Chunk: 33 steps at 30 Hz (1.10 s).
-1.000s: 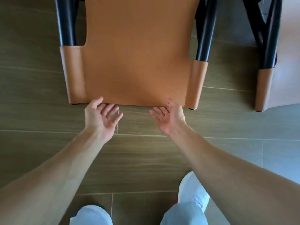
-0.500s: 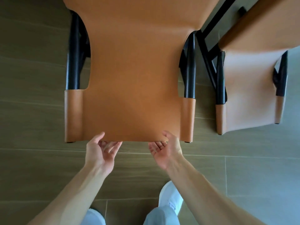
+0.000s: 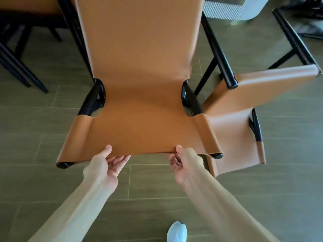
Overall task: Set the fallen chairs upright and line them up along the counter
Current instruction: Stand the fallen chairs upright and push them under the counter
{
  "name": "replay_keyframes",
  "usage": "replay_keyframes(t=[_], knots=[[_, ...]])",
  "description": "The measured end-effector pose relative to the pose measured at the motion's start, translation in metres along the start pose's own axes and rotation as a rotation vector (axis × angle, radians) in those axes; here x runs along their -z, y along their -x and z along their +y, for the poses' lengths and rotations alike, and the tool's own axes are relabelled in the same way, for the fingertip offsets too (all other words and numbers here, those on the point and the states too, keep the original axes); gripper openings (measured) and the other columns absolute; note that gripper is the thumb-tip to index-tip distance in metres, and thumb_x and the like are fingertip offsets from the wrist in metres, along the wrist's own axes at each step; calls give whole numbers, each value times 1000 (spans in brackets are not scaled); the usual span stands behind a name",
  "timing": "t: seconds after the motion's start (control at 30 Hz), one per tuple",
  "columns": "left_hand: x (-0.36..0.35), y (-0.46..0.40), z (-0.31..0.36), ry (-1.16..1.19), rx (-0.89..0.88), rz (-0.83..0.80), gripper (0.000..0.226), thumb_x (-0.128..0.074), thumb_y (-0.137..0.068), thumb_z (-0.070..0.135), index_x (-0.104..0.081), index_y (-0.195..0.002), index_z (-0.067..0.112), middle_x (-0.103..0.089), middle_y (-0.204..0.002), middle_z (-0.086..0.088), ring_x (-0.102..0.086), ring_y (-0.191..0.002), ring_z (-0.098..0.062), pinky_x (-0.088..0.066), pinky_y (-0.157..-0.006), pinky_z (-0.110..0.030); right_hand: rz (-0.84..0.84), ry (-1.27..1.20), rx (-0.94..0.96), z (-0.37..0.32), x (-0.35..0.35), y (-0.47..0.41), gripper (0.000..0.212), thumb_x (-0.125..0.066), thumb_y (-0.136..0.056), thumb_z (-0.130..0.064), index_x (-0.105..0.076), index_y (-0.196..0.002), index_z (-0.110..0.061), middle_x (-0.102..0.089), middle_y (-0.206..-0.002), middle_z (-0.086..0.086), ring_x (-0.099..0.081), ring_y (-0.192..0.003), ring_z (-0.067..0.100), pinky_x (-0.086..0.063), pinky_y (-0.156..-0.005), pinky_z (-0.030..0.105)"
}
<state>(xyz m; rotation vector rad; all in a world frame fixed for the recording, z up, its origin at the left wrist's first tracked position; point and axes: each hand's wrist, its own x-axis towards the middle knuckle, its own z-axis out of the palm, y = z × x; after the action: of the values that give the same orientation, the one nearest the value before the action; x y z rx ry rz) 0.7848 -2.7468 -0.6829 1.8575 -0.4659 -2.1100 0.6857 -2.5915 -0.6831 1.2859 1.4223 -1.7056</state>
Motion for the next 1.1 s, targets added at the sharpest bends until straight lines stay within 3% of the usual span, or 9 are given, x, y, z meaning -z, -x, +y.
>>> replay_keyframes(t=[0.13, 0.27, 0.43, 0.53, 0.63, 0.8, 1.1], knots=[[-70, 39, 59, -6, -61, -50, 13, -61, -98, 2, -52, -89, 2, -55, -86, -17, -65, -77, -27, -62, -76, -44, -59, 20, 87, -65, -55, 41, 4, -59, -97, -1, -61, -99, -4, -66, -90, 9, -59, -38, 13, -49, -38, 17], [-118, 46, 105, -138, -177, -82, 12, -65, -95, 0, -54, -92, 3, -57, -93, -16, -70, -74, -31, -62, -54, -44, -118, 133, 234, -118, -100, 59, 15, -55, -96, -1, -62, -108, -7, -69, -90, 7, -57, -31, 12, -57, -47, 22], [-184, 45, 158, -312, -360, -138, 12, -67, -94, 4, -56, -91, 5, -55, -96, -13, -74, -72, -34, -61, -50, -46, -225, 236, 371, -183, -155, 72, 8, -55, -97, -1, -60, -98, -8, -72, -86, 10, -61, -36, 12, -60, -54, 26], [-223, 42, 185, -393, -452, -136, 9, -66, -95, 7, -57, -95, 5, -56, -95, -11, -74, -55, -28, -61, -50, -45, -278, 316, 422, -220, -183, 76, 14, -57, -98, -3, -61, -111, -6, -74, -93, 12, -67, -48, 14, -63, -57, 27], [-252, 39, 209, -399, -491, -145, 15, -63, -96, 6, -58, -111, 4, -56, -93, -12, -71, -49, -27, -60, -49, -47, -303, 372, 458, -247, -210, 79, 14, -58, -98, -4, -62, -111, -1, -74, -89, 12, -67, -55, 16, -63, -56, 29], [-294, 35, 243, -406, -494, -191, 21, -63, -95, 6, -58, -115, 4, -58, -96, -15, -73, -52, -28, -59, -48, -49, -325, 397, 455, -287, -249, 76, 11, -60, -99, -5, -60, -110, -6, -73, -85, 10, -71, -68, 16, -57, -44, 24], [-409, 10, 315, -498, -505, -257, 25, -58, -100, 17, -56, -122, 6, -73, -93, -14, -77, -70, -29, -62, -66, -56, -236, 418, 547, -373, -357, 65, 7, -64, -98, -11, -61, -103, -8, -75, -88, 10, -73, -65, 16, -58, -48, 25]])
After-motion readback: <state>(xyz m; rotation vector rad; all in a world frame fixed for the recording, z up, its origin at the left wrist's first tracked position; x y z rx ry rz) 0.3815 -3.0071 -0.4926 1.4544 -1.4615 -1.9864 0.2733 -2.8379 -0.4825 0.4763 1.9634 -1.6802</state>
